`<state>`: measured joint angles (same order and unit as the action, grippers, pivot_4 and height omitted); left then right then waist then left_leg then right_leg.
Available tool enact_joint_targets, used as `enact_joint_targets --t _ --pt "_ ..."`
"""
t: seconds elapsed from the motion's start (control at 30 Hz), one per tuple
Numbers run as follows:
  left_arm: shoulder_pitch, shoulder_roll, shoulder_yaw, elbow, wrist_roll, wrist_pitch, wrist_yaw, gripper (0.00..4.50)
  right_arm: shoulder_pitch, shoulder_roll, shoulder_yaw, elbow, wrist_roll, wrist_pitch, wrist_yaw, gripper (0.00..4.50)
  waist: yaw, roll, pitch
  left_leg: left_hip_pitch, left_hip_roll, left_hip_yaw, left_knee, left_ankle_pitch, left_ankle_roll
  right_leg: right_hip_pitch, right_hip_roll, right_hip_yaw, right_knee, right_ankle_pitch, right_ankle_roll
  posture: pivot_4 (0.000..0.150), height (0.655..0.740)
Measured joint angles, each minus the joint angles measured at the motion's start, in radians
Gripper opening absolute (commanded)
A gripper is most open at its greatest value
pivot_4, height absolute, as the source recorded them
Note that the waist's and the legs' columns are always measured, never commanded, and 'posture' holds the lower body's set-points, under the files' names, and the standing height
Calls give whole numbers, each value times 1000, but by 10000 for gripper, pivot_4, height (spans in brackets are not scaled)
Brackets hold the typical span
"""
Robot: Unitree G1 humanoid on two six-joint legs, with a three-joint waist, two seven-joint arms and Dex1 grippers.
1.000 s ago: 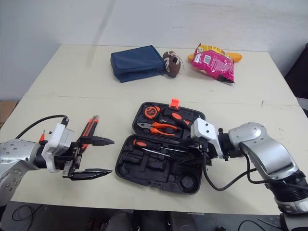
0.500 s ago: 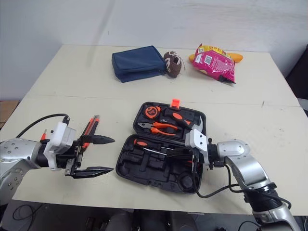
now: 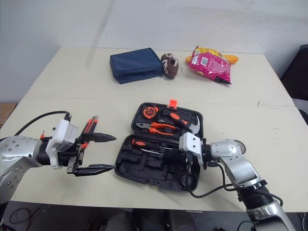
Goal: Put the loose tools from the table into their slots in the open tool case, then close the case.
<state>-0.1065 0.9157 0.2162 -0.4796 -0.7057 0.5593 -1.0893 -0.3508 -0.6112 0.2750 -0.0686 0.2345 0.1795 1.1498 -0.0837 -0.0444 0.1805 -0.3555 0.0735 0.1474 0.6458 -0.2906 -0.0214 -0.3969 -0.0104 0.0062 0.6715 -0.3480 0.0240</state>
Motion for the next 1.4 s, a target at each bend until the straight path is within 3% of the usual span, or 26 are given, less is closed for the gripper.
enact_joint_targets --t 0.2,0.37,0.47,0.57,0.77,0.83,1.03,1.2,1.4 --pt "2 1 2 -7 2 0 12 45000 1 -2 -18 -51 15 95 -20 599 2 -2 -2 4 1 0 -2 -1 1 4 0 -2 -3 0 -3 1500 7400" --pt "21 -8 56 14 1 -18 26 45000 54 -16 -150 -89 160 161 1 599 10 2 1 -1 1 0 -2 -1 0 0 0 -2 -5 0 -3 1500 7400" --pt "78 -7 151 86 11 -43 25 45000 131 -93 -291 -127 221 55 79 599 14 5 3 -1 1 0 -6 -2 -1 0 0 -3 -10 0 -2 1500 7400" --pt "131 -8 246 198 50 -100 24 45000 204 -133 -431 -111 265 12 96 8630 13 6 4 -1 1 1 -9 -2 -1 0 -1 -3 -13 0 -2 1500 7400" --pt "198 -7 464 521 187 -326 57 45000 374 -245 -756 124 226 -225 122 38122 27 8 5 -1 0 2 -14 -3 0 0 -1 -3 -17 -1 -2 1500 7400" --pt "215 8 519 664 239 -426 73 45000 430 -245 -829 213 200 -336 120 42614 26 8 5 0 0 3 -15 -4 3 -1 -1 -2 -17 -1 -2 1500 7400" --pt "301 51 648 1052 314 -665 100 45000 574 -312 -1022 556 143 -568 97 42614 22 8 5 2 0 6 -17 -7 4 0 -2 -2 -18 -2 -4 1500 7400" --pt "327 121 716 1329 341 -804 217 45000 614 -388 -1095 815 136 -700 70 42614 16 5 4 5 1 5 -17 -9 -1 2 -3 -2 -18 -2 -6 1500 7400" --pt "340 126 719 1396 318 -814 229 45000 455 -349 -1004 838 148 -691 42 42614 -14 2 2 6 1 5 -17 -6 -2 3 -4 -3 -17 1 -7 1500 7400"
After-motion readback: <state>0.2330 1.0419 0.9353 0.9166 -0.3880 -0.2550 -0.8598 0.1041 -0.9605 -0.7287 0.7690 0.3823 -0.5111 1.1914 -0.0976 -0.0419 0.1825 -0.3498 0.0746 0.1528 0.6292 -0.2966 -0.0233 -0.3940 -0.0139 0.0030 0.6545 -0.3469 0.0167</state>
